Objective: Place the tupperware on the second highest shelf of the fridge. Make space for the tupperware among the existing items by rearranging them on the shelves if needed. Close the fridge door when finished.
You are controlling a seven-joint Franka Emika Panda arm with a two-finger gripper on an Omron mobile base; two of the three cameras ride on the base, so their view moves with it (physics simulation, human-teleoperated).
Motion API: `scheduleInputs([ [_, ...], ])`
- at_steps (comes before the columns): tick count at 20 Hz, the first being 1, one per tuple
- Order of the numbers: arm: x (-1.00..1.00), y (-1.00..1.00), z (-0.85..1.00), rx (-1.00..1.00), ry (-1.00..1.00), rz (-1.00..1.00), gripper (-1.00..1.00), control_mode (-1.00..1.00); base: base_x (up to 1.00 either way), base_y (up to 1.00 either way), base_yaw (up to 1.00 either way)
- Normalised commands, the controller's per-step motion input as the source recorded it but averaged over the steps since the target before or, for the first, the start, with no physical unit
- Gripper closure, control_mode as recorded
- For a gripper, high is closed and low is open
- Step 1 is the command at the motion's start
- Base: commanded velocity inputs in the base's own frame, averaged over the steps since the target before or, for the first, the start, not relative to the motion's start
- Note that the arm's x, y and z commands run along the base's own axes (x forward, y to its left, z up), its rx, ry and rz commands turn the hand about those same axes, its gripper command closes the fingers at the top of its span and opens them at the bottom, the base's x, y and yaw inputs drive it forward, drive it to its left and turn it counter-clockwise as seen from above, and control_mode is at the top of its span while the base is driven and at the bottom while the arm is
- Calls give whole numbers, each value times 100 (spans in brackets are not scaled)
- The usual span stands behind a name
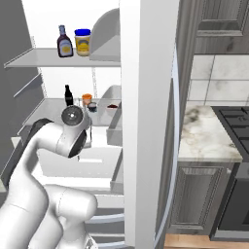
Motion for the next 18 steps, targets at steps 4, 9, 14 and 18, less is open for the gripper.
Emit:
scheduleInputs([
  [4,-34,58,23,-40,0,49,-100,-100,0,0,0],
  [9,-24,6,34,-31,0,29,-100,-100,0,0,0],
  [14,-4,0,24,-19,0,16,-100,-100,0,0,0],
  [18,-27,0,10,-20,-10,3,-100,-100,0,0,0],
])
